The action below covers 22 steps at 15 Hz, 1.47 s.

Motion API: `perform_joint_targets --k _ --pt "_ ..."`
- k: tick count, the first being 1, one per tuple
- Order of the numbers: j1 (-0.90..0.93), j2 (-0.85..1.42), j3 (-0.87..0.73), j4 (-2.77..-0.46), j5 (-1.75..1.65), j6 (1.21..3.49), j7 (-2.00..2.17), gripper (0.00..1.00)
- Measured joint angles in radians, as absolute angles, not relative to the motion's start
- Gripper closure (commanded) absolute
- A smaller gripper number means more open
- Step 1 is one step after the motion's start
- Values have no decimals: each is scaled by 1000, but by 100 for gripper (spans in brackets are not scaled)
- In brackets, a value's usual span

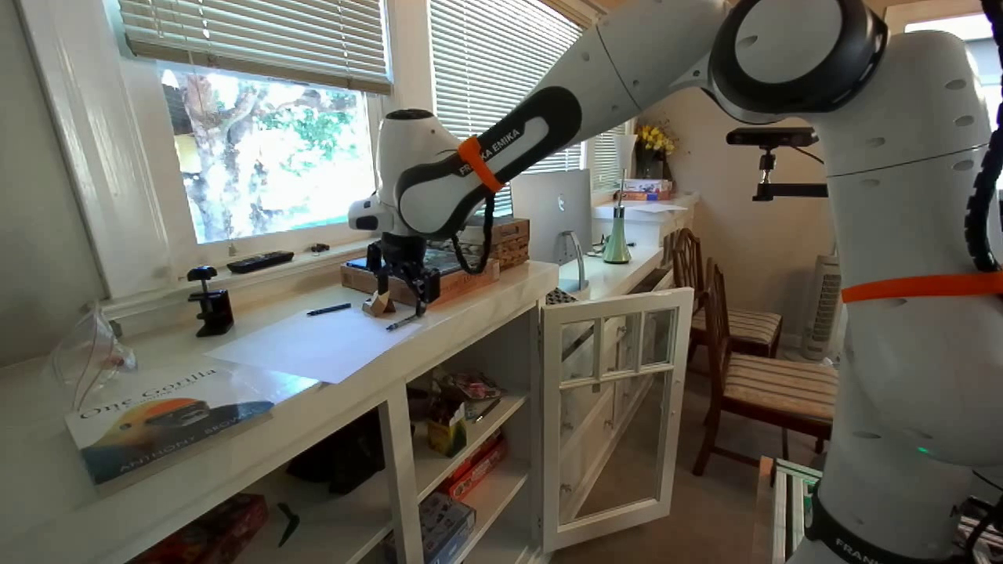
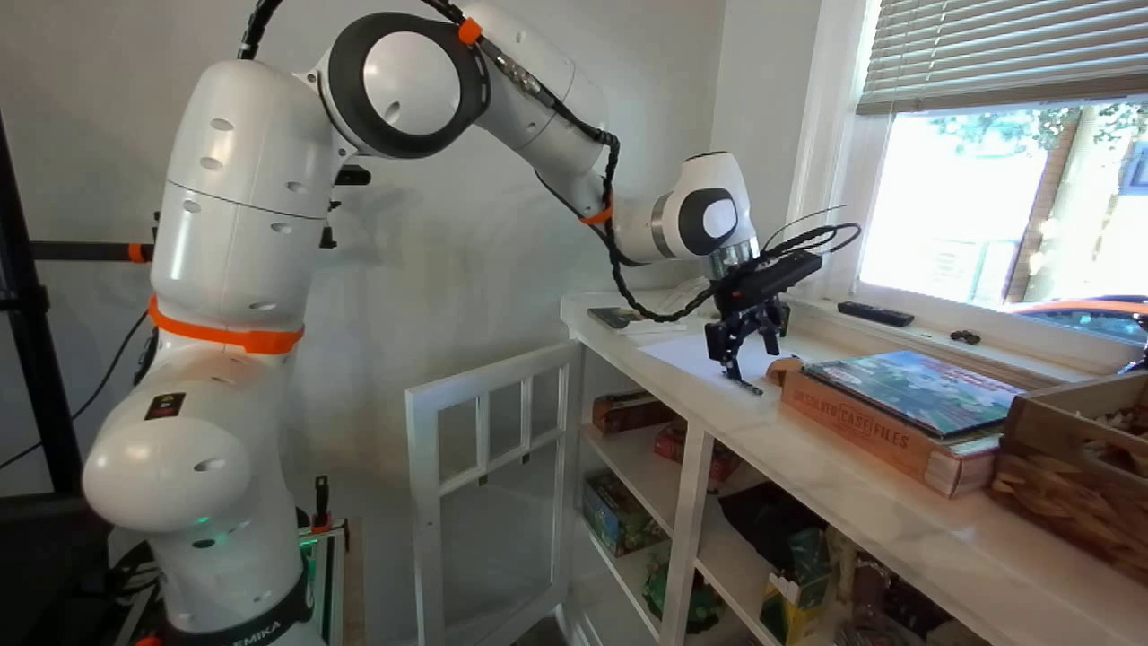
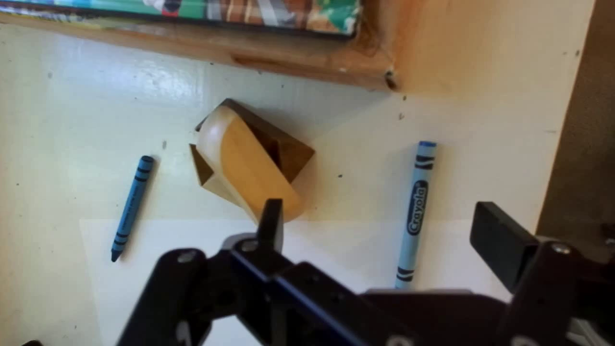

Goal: Draw some things on the paper with the crayon

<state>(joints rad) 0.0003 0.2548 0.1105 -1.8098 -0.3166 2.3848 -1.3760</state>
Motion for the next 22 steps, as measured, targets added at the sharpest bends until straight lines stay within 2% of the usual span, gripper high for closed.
perform_joint_targets --k 10,12,13,14,20,22 --pt "-11 256 92 -1804 -240 2292 -1443 2" --pt "-15 257 89 -1804 -234 2292 -1448 15" --pt "-18 257 88 -1804 -229 2292 -1453 31" --pt "-20 258 87 -1804 -222 2292 -1459 40" --pt "-27 260 86 -1804 -173 2292 -1513 88" --pt "-28 259 85 -1804 -164 2290 -1523 100"
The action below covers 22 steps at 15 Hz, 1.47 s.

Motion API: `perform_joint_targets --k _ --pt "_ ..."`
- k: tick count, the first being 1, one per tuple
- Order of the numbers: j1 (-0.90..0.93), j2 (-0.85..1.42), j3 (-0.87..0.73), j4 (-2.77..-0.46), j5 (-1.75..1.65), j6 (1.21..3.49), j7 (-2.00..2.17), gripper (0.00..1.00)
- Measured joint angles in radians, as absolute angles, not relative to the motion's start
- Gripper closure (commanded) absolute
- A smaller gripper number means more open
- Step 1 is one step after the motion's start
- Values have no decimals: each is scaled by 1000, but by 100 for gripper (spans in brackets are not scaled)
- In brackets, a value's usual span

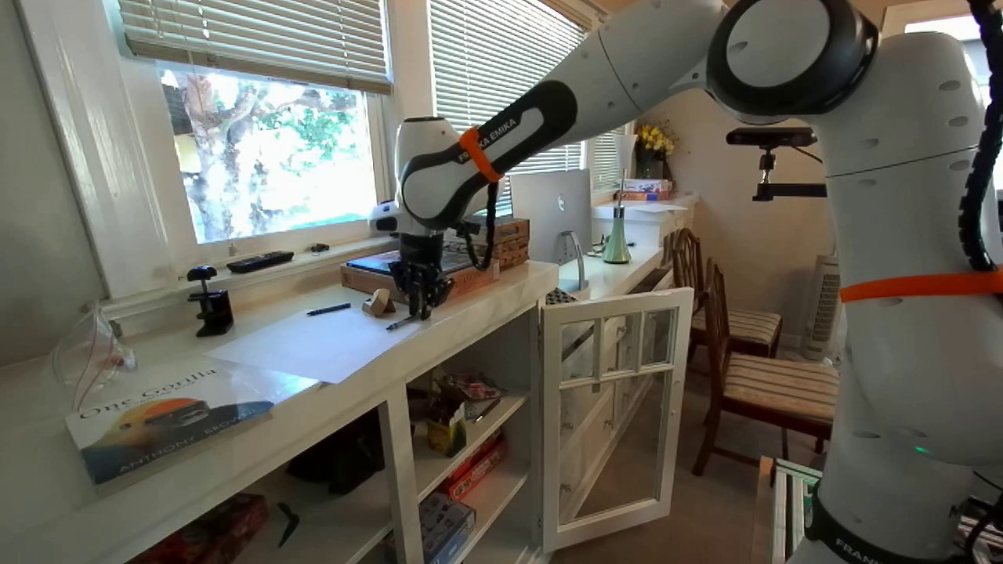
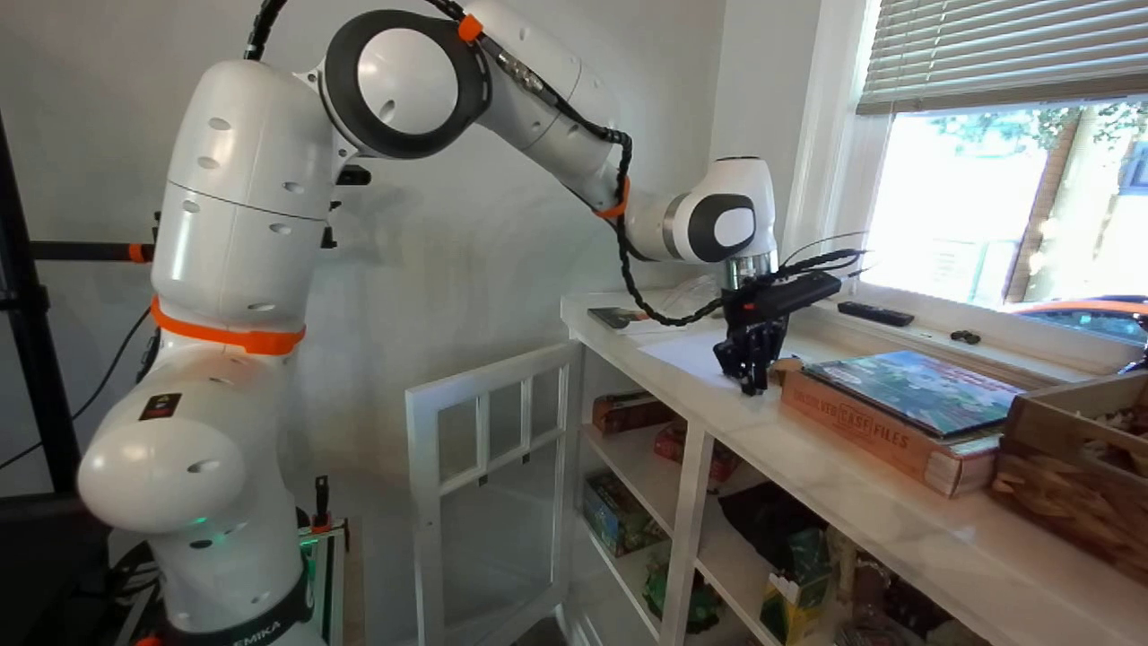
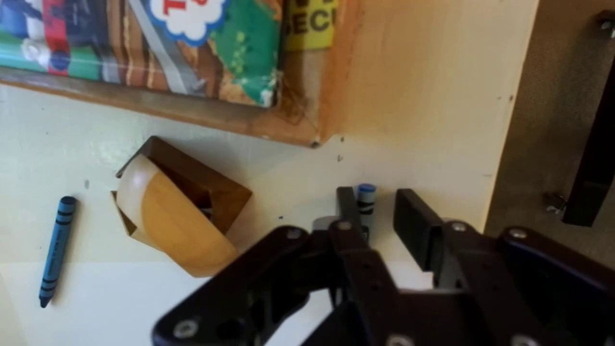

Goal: Draw some things on the paper with the crayon

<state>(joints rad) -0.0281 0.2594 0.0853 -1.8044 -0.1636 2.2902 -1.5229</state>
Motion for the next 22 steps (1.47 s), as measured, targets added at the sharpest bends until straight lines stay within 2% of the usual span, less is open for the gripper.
perform_joint_targets --k 10,22 --pt "-20 241 86 -1794 -159 2300 -1565 97" --pt "89 225 51 -1812 -784 2610 -1423 97"
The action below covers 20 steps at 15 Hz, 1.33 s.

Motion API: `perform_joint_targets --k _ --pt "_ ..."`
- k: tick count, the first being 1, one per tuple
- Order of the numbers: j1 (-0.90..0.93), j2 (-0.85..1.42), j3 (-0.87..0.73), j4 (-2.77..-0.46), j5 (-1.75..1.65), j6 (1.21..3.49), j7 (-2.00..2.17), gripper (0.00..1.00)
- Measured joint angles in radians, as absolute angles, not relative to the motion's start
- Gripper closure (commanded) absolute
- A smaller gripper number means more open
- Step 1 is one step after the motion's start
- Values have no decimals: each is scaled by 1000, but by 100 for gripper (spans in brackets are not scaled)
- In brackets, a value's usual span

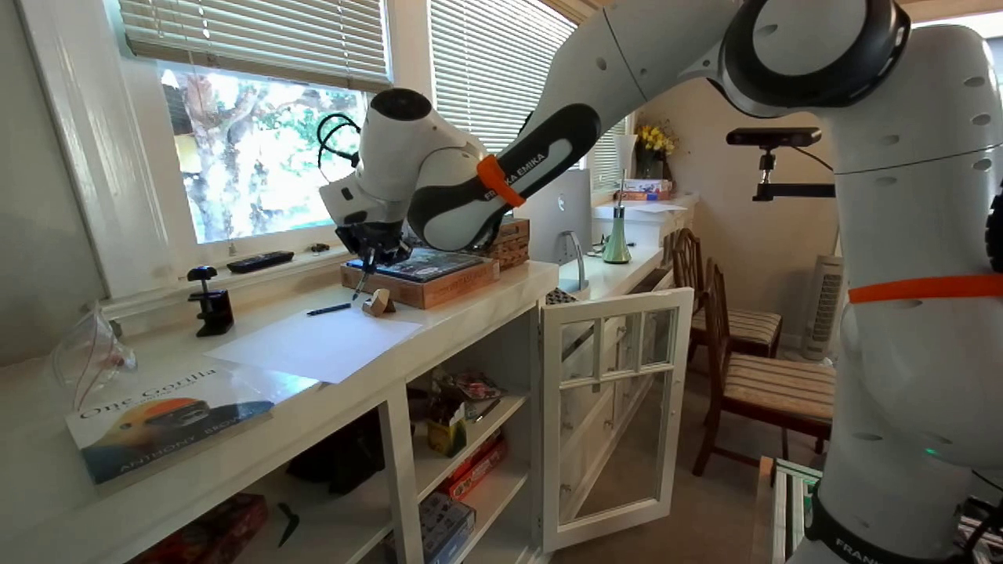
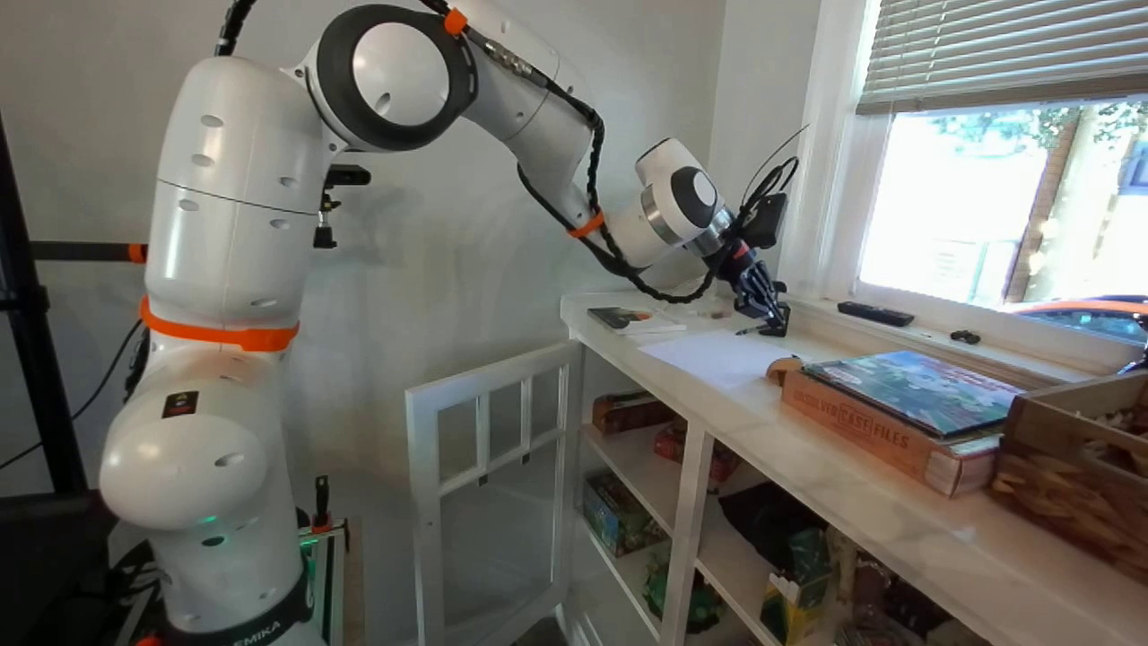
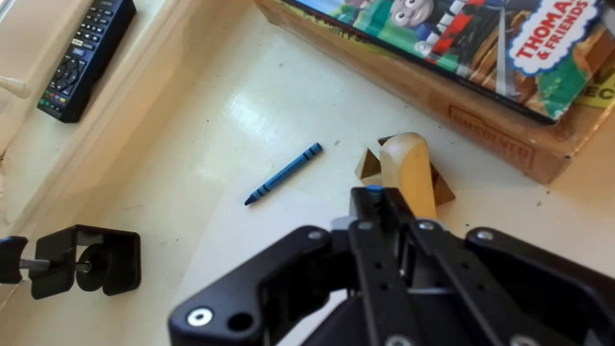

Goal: Draw some things on the paper with the crayon

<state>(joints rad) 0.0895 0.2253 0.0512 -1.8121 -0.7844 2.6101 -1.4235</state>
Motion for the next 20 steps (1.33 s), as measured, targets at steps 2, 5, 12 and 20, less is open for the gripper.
perform_joint_targets --k 2,5,12,20 --pt "90 233 50 -1821 -846 2623 -1394 97" --pt "90 233 56 -1842 -873 2623 -1396 97" --pt "90 225 67 -1888 -913 2623 -1445 97" --pt "89 212 54 -1913 -1059 2622 -1401 97"
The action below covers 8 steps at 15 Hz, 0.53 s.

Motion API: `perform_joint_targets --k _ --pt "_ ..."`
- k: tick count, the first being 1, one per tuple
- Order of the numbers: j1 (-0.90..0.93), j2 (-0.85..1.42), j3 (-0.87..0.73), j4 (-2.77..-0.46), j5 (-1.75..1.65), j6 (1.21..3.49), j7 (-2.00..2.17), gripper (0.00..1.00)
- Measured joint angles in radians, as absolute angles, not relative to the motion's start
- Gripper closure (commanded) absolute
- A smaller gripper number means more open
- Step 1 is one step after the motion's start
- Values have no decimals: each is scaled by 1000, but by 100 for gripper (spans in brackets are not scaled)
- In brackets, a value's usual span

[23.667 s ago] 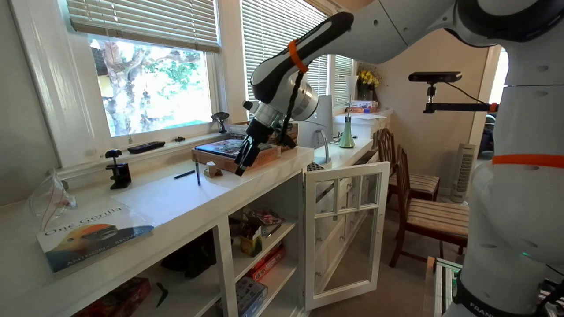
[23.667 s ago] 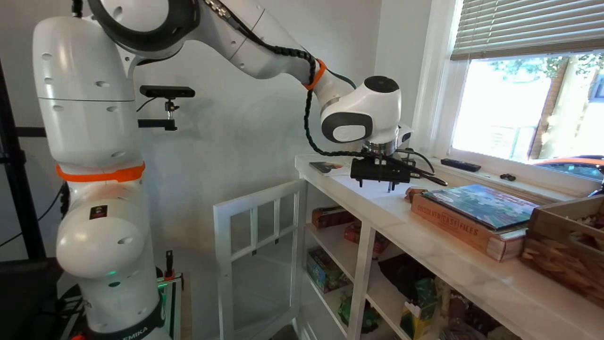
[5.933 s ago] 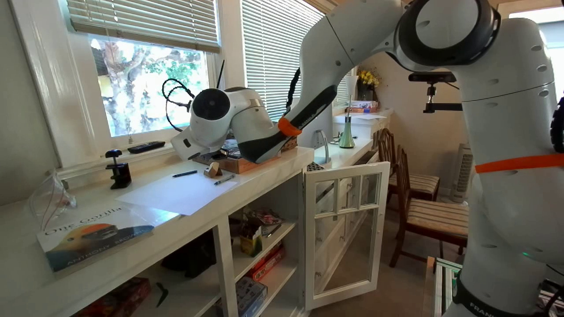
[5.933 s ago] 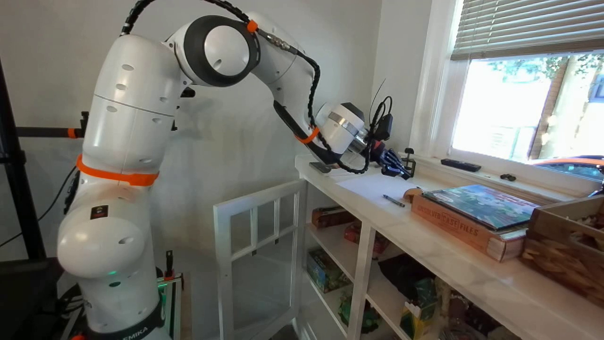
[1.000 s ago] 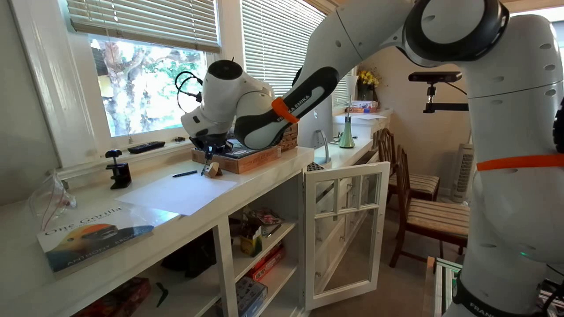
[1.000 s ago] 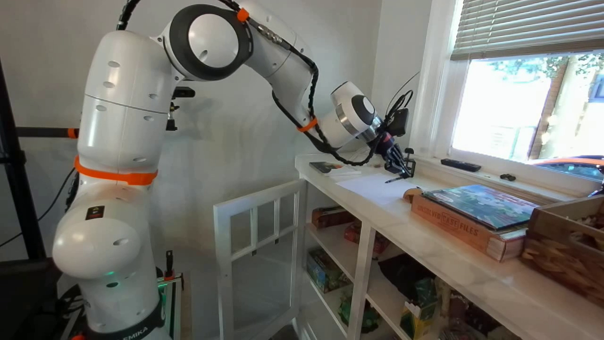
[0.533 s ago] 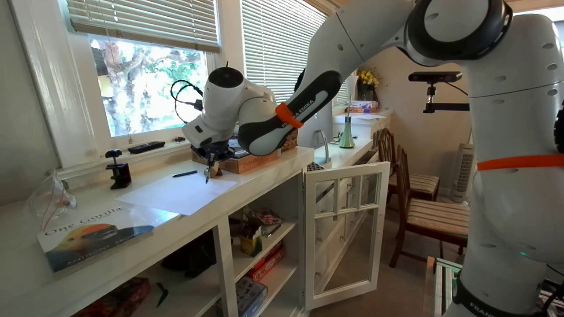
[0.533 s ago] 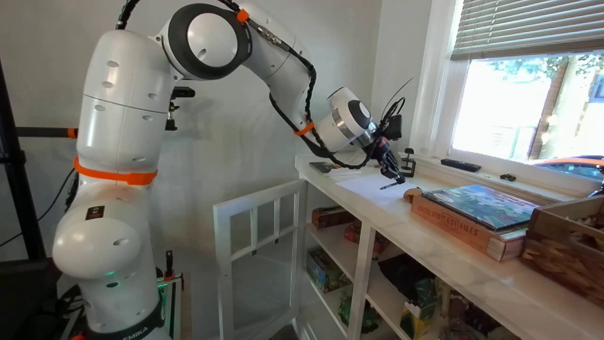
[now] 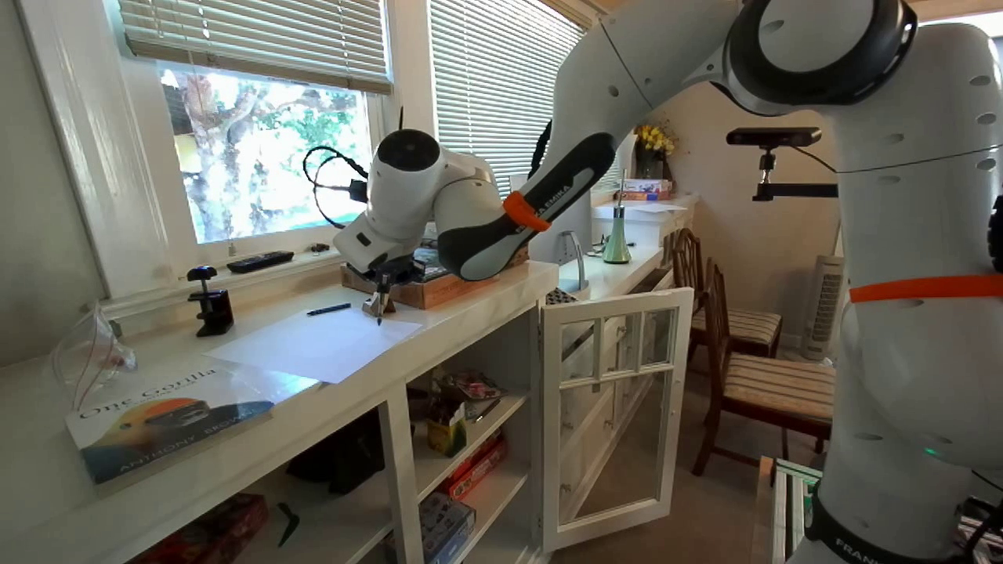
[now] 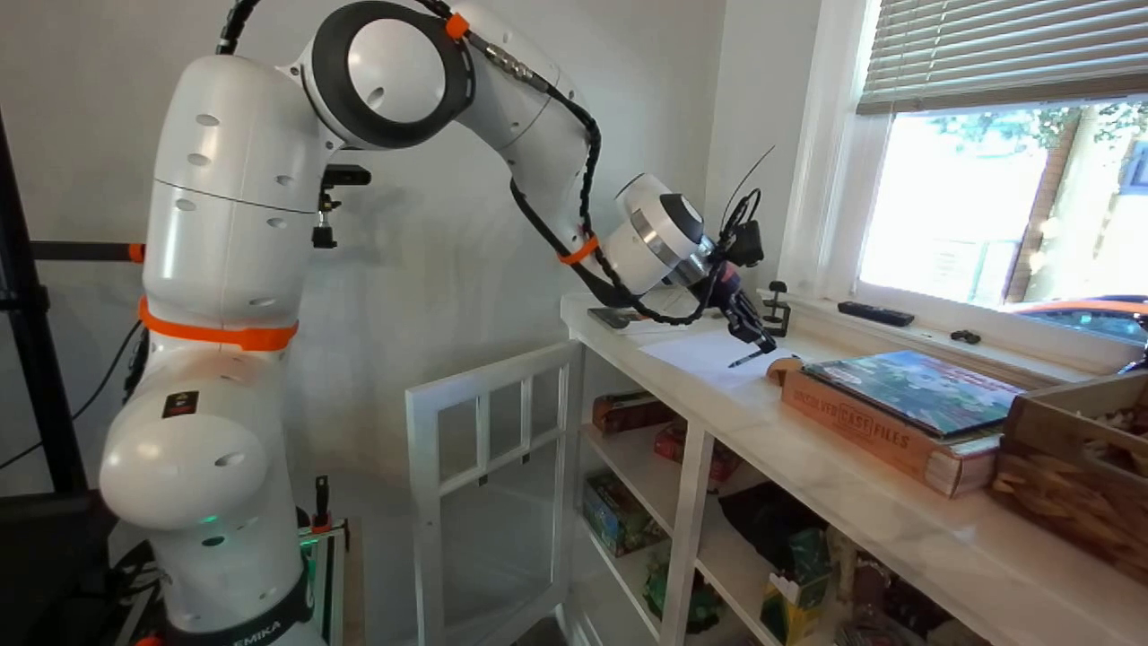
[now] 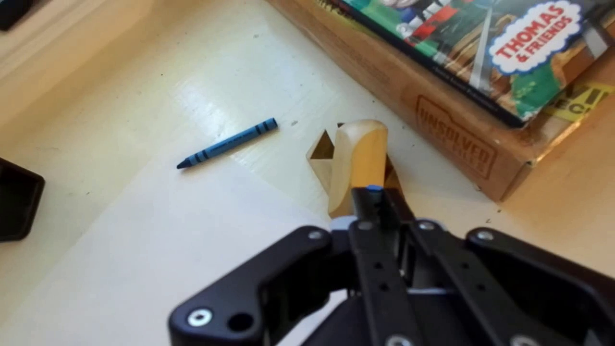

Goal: Draw some things on the paper with the crayon

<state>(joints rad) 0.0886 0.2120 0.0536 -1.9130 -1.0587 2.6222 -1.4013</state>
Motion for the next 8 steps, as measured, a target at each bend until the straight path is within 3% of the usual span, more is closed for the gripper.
perform_joint_targets --k 8 --pt "93 214 57 -1924 -1182 2621 -1243 97"
